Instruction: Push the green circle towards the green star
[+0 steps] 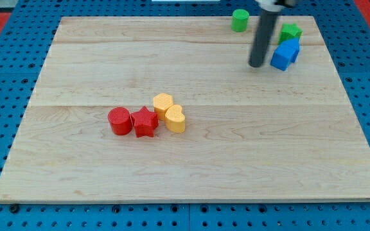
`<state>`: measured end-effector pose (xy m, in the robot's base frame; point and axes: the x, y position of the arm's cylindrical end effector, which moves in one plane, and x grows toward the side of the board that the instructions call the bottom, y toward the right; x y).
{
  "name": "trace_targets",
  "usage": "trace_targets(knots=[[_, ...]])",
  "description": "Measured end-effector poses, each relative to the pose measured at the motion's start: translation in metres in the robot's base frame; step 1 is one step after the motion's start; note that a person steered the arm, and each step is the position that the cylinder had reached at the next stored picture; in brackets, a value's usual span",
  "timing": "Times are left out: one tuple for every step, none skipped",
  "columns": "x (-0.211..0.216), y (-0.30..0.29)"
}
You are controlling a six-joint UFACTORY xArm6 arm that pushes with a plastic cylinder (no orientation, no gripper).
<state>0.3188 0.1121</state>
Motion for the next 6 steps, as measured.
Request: trace_targets(knots=[[-0.085,-0.042],[-0.124,-0.087],[-0.127,-0.088],[-0.126,-0.061],[-0.126,0.021],[-0.092,0.031]])
